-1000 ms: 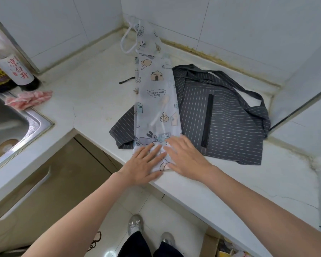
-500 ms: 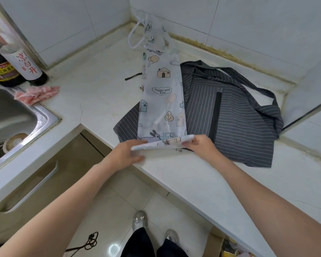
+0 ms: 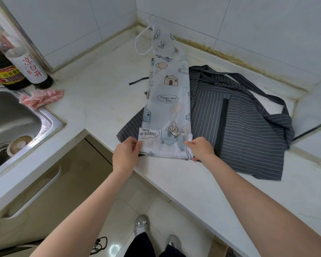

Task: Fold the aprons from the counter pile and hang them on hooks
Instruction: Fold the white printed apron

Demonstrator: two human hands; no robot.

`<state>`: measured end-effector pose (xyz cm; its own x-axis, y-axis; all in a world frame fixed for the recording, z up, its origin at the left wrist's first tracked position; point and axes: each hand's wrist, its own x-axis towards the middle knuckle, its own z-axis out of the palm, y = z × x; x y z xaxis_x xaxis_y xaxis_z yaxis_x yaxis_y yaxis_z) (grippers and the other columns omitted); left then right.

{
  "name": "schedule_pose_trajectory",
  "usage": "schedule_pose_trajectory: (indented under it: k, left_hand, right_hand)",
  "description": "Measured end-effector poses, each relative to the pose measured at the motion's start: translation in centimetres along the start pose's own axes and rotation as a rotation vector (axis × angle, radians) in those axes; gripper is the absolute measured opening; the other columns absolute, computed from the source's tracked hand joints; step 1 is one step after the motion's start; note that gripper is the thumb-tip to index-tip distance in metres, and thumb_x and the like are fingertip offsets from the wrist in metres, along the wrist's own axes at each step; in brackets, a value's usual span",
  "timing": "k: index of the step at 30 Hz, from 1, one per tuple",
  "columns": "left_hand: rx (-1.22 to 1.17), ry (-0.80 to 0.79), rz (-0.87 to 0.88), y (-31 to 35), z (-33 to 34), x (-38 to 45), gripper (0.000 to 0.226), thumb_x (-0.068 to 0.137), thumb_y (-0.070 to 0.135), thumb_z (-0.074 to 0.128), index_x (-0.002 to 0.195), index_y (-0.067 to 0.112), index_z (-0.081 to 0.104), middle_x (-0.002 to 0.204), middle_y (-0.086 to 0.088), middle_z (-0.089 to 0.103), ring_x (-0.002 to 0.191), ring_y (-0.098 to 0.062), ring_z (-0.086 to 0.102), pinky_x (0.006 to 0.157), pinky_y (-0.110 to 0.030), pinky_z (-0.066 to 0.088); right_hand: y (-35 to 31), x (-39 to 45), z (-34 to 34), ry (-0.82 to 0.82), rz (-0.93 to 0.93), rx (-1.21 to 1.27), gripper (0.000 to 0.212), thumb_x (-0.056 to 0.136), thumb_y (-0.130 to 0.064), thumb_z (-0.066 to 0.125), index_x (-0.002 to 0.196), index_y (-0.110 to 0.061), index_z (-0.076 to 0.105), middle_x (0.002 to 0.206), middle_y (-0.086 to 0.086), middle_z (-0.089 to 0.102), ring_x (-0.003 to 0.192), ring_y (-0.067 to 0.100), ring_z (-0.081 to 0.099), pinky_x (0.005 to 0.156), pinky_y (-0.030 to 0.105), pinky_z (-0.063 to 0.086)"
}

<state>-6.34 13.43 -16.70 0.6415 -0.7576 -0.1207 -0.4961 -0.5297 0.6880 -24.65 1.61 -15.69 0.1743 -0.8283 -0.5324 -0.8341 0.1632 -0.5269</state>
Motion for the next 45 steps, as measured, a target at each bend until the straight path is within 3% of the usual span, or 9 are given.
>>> schedule_pose_trajectory:
  k: [6, 9, 12, 15, 18, 26, 34, 39, 45]
  left_hand:
    - [0.647, 0.035, 0.486, 2.0, 1.3, 0.8, 0.072, 0.066, -0.002, 0.067, 0.131, 0.010, 0.038, 0.134, -0.022, 0.044, 0.118, -0.042, 0.047, 0.091, -0.048, 0.044]
    - [0.841, -0.379, 0.622, 2.8, 2.5, 1.4, 0.062, 0.098, 0.022, 0.035, 0.151, 0.015, 0.004, 0.159, -0.007, -0.003, 0.145, -0.031, -0.005, 0.115, -0.050, -0.003]
    - [0.842, -0.537, 0.552, 1.3, 2.8, 2.5, 0.063, 0.092, 0.048, 0.003, 0.149, 0.025, -0.013, 0.158, 0.007, -0.014, 0.144, -0.027, -0.015, 0.114, -0.053, -0.003]
    - [0.832, -0.563, 0.571, 0.5, 2.7, 2.8, 0.086, 0.064, 0.052, -0.022, 0.147, 0.030, -0.017, 0.157, 0.011, -0.017, 0.144, -0.024, -0.016, 0.115, -0.051, -0.005]
    - [0.812, -0.569, 0.599, 0.6, 2.4, 2.7, 0.088, 0.062, 0.053, -0.023, 0.147, 0.031, -0.017, 0.156, 0.010, -0.018, 0.144, -0.024, -0.017, 0.115, -0.048, -0.005]
    - [0.542, -0.590, 0.464, 0.3, -0.4, 4.8, 0.099, 0.066, 0.077, 0.004, 0.150, 0.025, 0.016, 0.157, 0.008, 0.013, 0.144, -0.008, 0.014, 0.114, -0.035, 0.008]
    - [-0.204, -0.674, -0.096, 1.5, -3.8, 7.6, 0.040, 0.092, 0.028, 0.042, 0.129, 0.016, 0.050, 0.107, -0.001, 0.060, 0.095, -0.015, 0.055, 0.076, -0.017, 0.039]
    - [-0.119, -0.514, 0.028, 0.5, -2.4, 7.7, 0.030, 0.093, 0.016, 0.051, 0.123, 0.015, 0.050, 0.116, -0.001, 0.060, 0.105, -0.017, 0.056, 0.093, -0.030, 0.042]
    - [-0.061, -0.284, 0.036, 0.8, -1.0, 8.2, 0.038, 0.093, 0.018, 0.053, 0.130, 0.009, 0.045, 0.108, -0.008, 0.055, 0.095, -0.026, 0.056, 0.078, -0.029, 0.040]
  right_hand:
    - [-0.6, 0.6, -0.2, -0.026, 0.055, -0.015, 0.043, 0.097, -0.028, 0.050, 0.060, -0.017, 0.032, 0.057, 0.001, 0.040, 0.049, 0.018, 0.055, 0.042, 0.023, 0.032]
    - [-0.8, 0.6, -0.1, -0.012, 0.058, -0.019, 0.041, 0.096, -0.028, 0.050, 0.062, -0.017, 0.033, 0.062, 0.002, 0.045, 0.052, 0.020, 0.057, 0.043, 0.022, 0.035]
    - [-1.1, 0.0, 0.1, 0.105, -0.023, -0.090, 0.020, 0.095, -0.024, 0.050, 0.079, -0.013, 0.047, 0.082, 0.007, 0.053, 0.081, 0.030, 0.064, 0.060, 0.028, 0.043]
    - [-0.7, -1.7, 0.7, 0.311, -0.499, -0.508, 0.050, 0.089, -0.020, 0.054, 0.136, -0.013, 0.038, 0.139, 0.009, 0.039, 0.132, 0.029, 0.033, 0.102, 0.039, 0.032]
    - [0.6, -1.7, 1.7, -0.041, -0.700, -0.687, 0.076, 0.088, -0.029, 0.051, 0.151, -0.019, 0.010, 0.159, -0.001, -0.007, 0.145, 0.019, -0.013, 0.118, 0.042, -0.007]
    - [2.3, 0.3, 0.6, -0.094, -0.616, -0.372, 0.078, 0.084, -0.006, 0.057, 0.151, -0.019, 0.018, 0.156, -0.006, 0.018, 0.143, 0.012, 0.016, 0.117, 0.023, 0.009]
    - [-1.0, 2.0, -4.0, -0.179, -0.236, 0.260, 0.022, 0.088, -0.014, 0.063, 0.109, -0.011, 0.068, 0.109, 0.006, 0.069, 0.095, 0.011, 0.060, 0.096, 0.031, 0.045]
    - [-3.2, 3.6, -1.5, 0.146, -0.156, 0.054, 0.039, 0.096, -0.026, 0.050, 0.061, -0.008, 0.044, 0.060, 0.006, 0.046, 0.061, 0.018, 0.044, 0.059, 0.031, 0.038]
    - [-4.9, 3.5, 0.7, 0.368, -0.142, -0.355, 0.037, 0.103, -0.030, 0.031, 0.085, -0.008, 0.056, 0.080, 0.009, 0.059, 0.076, 0.028, 0.056, 0.065, 0.032, 0.040]
